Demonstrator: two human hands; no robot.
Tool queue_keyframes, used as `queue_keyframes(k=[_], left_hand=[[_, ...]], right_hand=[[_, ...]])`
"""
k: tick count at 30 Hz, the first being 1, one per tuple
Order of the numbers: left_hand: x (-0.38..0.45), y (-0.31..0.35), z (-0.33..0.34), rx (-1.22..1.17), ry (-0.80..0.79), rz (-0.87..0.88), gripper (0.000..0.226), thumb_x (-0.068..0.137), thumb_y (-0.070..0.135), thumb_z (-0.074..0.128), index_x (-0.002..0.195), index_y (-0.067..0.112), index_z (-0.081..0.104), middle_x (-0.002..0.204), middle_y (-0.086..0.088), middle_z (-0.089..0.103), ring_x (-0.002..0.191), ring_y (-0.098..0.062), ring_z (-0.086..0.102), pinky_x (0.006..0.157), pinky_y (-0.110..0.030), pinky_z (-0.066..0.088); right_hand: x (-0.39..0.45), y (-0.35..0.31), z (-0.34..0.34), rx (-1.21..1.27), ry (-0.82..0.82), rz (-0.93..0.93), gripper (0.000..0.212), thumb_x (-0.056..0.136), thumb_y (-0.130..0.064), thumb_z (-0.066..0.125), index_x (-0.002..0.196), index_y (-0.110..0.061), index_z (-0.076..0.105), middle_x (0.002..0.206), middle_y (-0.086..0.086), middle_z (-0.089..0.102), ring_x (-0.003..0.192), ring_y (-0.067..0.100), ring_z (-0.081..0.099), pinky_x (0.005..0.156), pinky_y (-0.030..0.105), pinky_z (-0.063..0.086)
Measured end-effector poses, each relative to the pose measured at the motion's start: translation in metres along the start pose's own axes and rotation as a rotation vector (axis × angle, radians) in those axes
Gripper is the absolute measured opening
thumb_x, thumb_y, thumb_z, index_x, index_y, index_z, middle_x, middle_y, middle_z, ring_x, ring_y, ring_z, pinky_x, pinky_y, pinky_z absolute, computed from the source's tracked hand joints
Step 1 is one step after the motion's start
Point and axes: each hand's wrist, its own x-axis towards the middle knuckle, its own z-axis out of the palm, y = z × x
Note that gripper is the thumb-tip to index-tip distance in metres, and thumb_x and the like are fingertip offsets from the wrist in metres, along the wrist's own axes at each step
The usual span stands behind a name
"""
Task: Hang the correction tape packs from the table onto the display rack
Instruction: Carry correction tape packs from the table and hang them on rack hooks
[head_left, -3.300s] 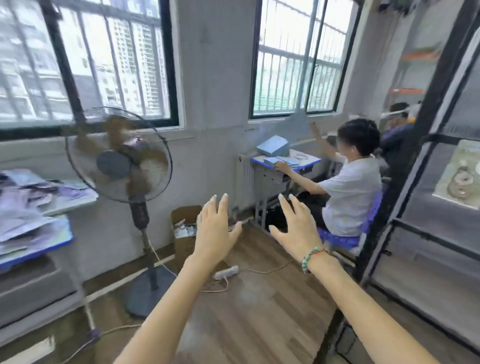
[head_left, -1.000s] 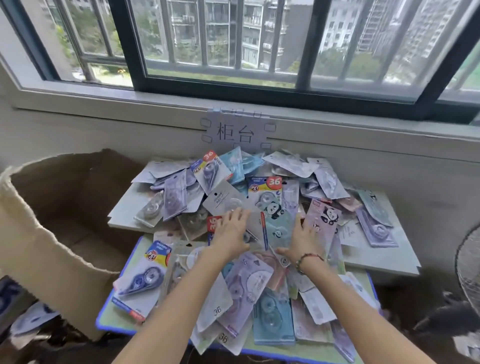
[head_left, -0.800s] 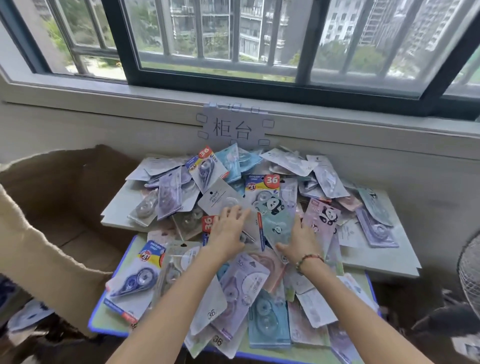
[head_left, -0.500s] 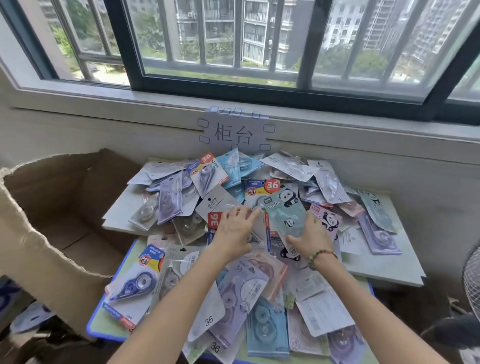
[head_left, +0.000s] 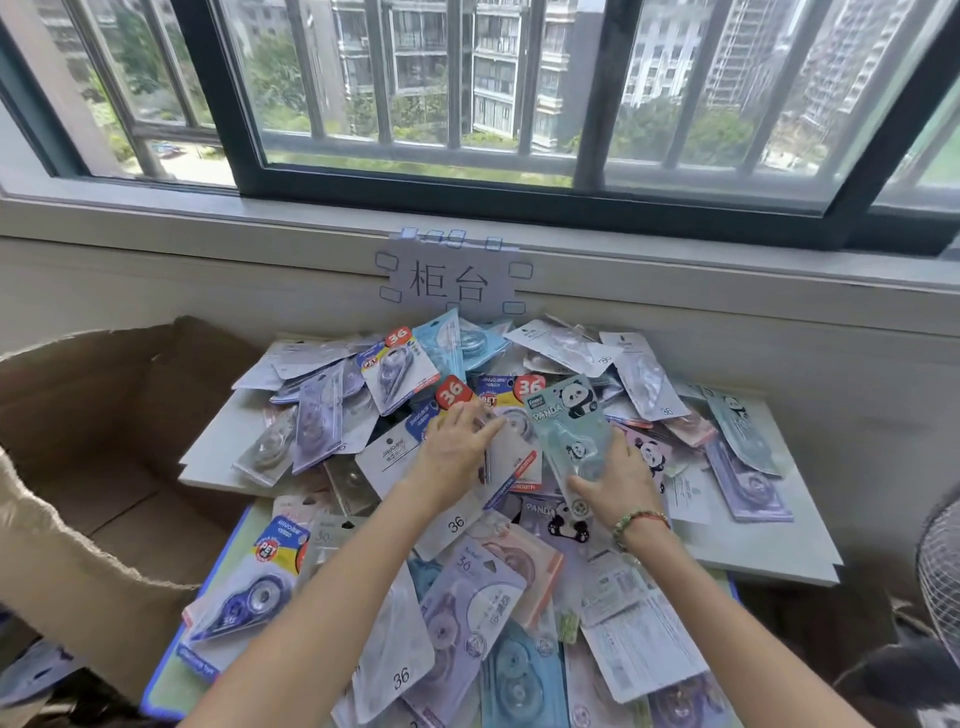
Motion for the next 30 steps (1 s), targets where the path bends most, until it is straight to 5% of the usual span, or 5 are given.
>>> queue_keyframes(k=[4,8,17,23,30], left_hand=[[0.003,0.005,-0.007,0.015,0.04,-0.301,0.06,0.096,0.027,0.047,0.149,0.011,0.022,0.136,-0.015,0.039,0.122,-0.028,0.042,0.097,-0.036,0.04],[0.011,0.011,-0.012,-0.073,-0.084,-0.503,0.065,0.101,0.041,0.034,0.151,0.007,0.012,0.127,-0.022,0.051,0.113,-0.032,0.053,0.081,-0.036,0.046],[0.023,0.033,-0.01,-0.175,-0.13,-0.567,0.092,0.088,0.074,0.03,0.152,0.01,0.012,0.143,-0.026,0.032,0.126,-0.04,0.039,0.098,-0.046,0.038],[0.02,0.049,-0.007,-0.382,-0.093,-0.633,0.09,0.089,0.069,0.039,0.155,0.017,0.004,0.159,-0.017,0.003,0.14,-0.051,0.016,0.112,-0.06,0.023],[0.03,0.048,0.001,-0.647,0.102,-0.799,0.08,0.089,0.056,0.056,0.148,0.015,0.021,0.154,-0.025,0.009,0.139,-0.046,0.019,0.113,-0.052,0.027]], right_hand=[[0.005,0.0,0.0,-0.009,-0.013,0.014,0.081,0.078,-0.034,0.07,0.143,-0.015,0.025,0.13,0.013,0.048,0.117,0.028,0.047,0.089,0.039,0.046],[0.008,-0.005,0.001,-0.013,-0.016,0.015,0.085,0.08,-0.035,0.071,0.145,-0.011,0.021,0.136,0.016,0.042,0.123,0.03,0.043,0.093,0.039,0.042],[0.007,-0.008,0.001,-0.016,-0.031,0.008,0.089,0.082,-0.035,0.07,0.148,-0.01,0.015,0.141,0.015,0.037,0.128,0.029,0.041,0.1,0.037,0.039],[0.005,-0.006,0.004,-0.06,-0.029,0.034,0.094,0.082,-0.036,0.07,0.15,-0.008,0.011,0.152,0.015,0.02,0.133,0.028,0.035,0.103,0.036,0.037],[0.003,-0.007,0.007,-0.152,-0.023,0.045,0.101,0.083,-0.044,0.067,0.152,-0.011,0.0,0.149,0.018,0.023,0.132,0.03,0.034,0.105,0.038,0.036]])
